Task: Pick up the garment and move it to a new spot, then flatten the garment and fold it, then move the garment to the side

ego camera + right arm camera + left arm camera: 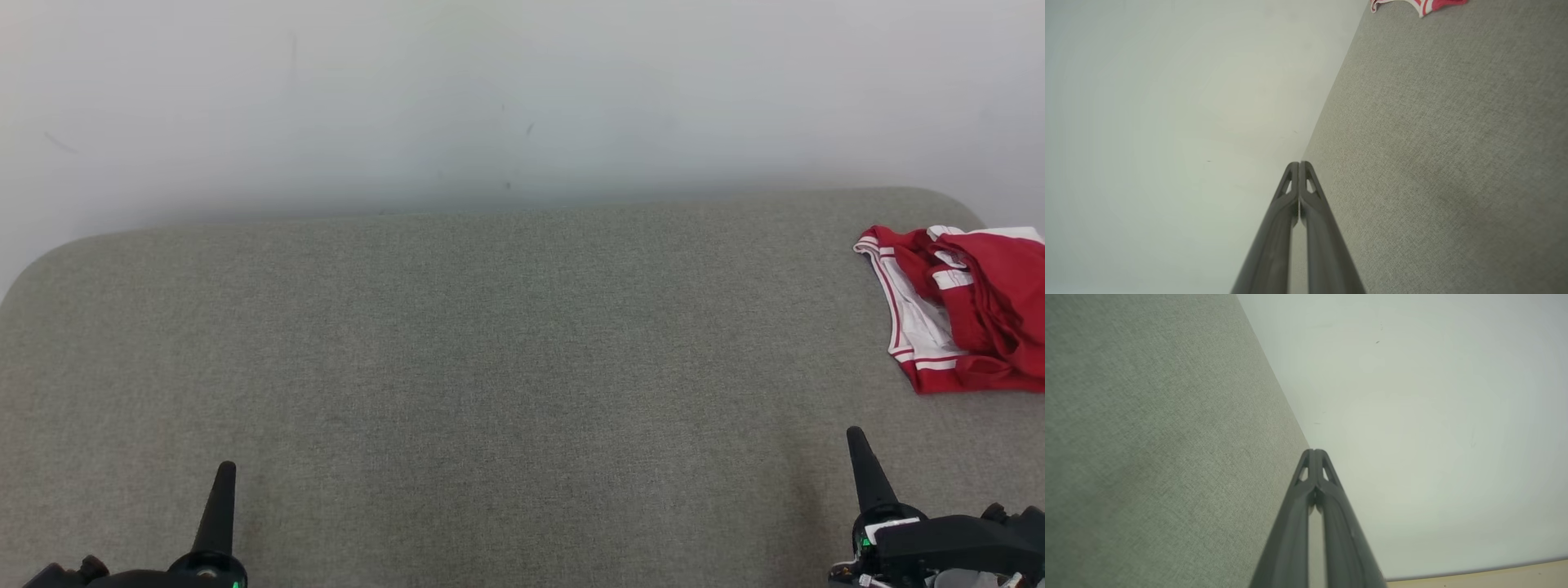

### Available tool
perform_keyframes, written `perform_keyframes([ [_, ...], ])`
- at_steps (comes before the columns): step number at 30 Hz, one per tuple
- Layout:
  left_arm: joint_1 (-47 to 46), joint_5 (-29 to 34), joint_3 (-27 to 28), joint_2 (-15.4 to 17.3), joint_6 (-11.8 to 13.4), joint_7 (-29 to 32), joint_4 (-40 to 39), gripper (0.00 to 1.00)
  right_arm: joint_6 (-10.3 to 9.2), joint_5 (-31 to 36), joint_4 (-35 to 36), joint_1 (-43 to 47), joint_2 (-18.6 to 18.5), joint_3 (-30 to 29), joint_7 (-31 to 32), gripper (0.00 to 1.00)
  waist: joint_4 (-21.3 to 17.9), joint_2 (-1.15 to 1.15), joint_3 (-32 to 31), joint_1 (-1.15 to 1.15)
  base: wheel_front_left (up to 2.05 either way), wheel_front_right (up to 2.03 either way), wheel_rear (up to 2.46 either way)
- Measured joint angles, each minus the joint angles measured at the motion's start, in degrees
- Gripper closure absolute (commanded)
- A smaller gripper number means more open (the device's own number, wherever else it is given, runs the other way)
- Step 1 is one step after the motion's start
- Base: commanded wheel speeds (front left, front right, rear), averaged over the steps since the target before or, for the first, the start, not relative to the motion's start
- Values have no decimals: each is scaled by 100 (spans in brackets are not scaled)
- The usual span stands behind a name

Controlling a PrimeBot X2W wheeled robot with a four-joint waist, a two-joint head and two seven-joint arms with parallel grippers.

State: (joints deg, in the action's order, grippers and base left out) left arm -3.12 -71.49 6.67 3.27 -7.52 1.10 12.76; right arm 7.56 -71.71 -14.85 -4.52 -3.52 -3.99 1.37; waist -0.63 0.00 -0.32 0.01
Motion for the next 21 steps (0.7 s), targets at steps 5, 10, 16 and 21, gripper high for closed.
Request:
perform_keyframes([
  [5,-32,-266,-1,-4,0,68,14,100,0,-244,11,-16,7,-32,67,100,6,0,5,0,0,0,0],
  [10,-64,-488,-2,-10,0,137,30,100,0,-478,19,-25,16,-59,123,100,13,0,10,0,0,0,0],
  [16,-112,-764,-4,-16,0,201,45,100,0,-767,30,-52,26,-97,199,100,21,0,16,0,0,0,0],
  [21,-143,-1043,-5,-21,0,278,60,100,0,-1042,35,-77,33,-129,265,100,29,0,23,0,0,0,0],
])
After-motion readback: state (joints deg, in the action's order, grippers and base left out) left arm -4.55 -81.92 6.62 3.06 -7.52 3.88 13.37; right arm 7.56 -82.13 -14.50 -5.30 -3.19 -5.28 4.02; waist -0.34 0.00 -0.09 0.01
